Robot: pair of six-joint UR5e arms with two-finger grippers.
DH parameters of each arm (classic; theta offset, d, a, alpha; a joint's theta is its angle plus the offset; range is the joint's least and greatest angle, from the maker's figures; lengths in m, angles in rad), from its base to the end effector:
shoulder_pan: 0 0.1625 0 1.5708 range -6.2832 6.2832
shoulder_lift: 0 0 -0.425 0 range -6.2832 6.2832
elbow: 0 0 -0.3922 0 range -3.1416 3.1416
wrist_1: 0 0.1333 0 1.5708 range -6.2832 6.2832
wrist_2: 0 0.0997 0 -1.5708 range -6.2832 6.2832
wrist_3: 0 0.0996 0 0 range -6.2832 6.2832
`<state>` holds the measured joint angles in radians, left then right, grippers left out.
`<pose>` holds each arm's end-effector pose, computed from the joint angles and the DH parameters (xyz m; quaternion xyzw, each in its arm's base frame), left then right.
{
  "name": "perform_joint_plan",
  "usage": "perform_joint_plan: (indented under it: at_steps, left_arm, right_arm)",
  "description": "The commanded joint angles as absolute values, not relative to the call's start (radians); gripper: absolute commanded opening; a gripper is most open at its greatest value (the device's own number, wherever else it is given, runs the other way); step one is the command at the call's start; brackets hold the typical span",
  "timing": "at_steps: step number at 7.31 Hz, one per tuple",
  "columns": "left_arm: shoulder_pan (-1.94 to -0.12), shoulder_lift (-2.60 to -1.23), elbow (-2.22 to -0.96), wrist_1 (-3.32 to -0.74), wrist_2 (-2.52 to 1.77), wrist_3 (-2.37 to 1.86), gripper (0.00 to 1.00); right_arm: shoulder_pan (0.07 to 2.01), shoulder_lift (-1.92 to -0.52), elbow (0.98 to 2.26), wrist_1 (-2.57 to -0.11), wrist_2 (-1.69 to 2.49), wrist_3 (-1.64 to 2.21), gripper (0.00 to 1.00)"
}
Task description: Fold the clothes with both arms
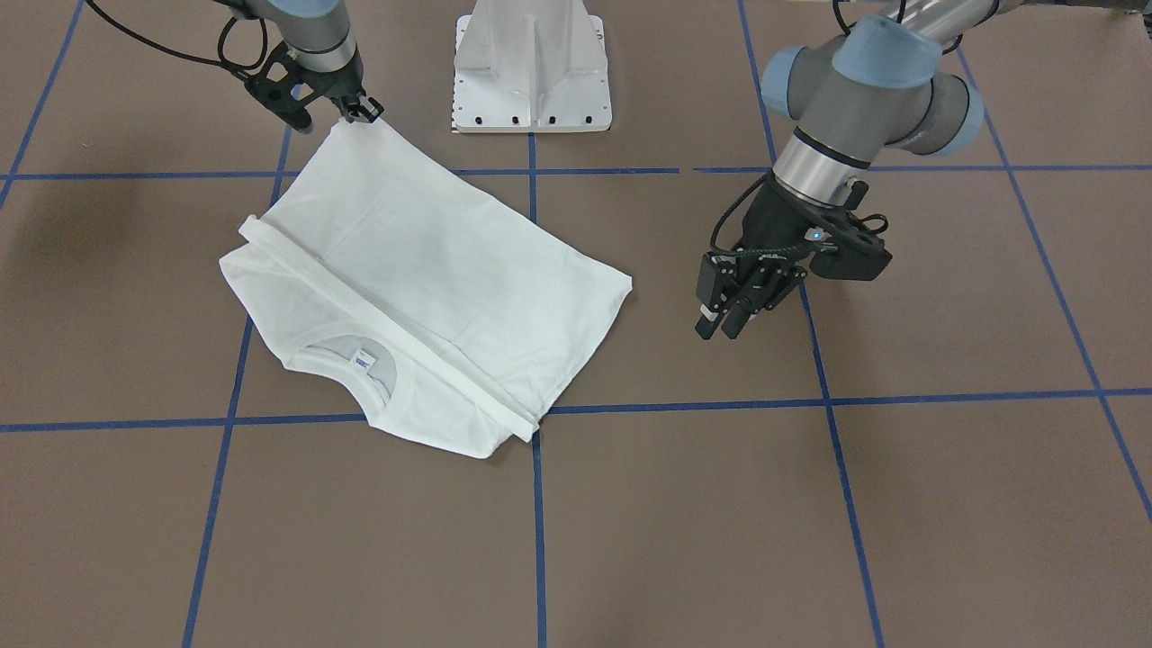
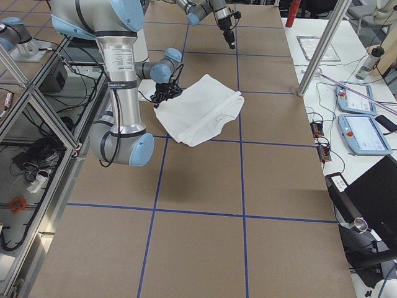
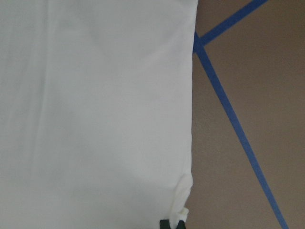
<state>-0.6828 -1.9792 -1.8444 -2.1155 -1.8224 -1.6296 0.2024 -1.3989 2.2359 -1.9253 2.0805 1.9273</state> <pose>0.3952 -0.4613 0.2440 0.0777 0.5750 -0.2267 0.7823 -0.4375 -0.1762 0.3207 -0.2619 -0.2117 0.2013 0.9198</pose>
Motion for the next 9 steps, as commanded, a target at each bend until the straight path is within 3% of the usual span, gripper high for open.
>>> perform_joint_plan:
  at_steps: [1,2,5,6,9]
  left_arm:
    - [-0.535,-1.979,-1.899,-2.028,-1.815,-1.82,0.6]
    - [-0.458,-1.974,-1.898,-2.017,-1.781,-1.882,0.64]
    - [-0.356,-1.994,-1.844,-1.948,-1.756,-1.902,0.69]
    - [-0.354,-2.031,-1.774,-1.954,-1.756,-1.895,0.69]
    - [-0.36,-2.065,-1.75,-1.96,-1.743,-1.882,0.67]
  right_arm:
    - [0.193,-1.407,2.25,-1.934,2.068,1.939,1.0]
    - [0.263,-1.399,2.237,-1.928,2.019,1.925,1.0]
    - [0.501,-1.16,2.077,-1.922,1.829,1.786,1.0]
    - [0.529,-1.151,2.057,-1.907,1.825,1.719,1.0]
    - [0.626,-1.15,1.995,-1.71,1.838,1.677,1.0]
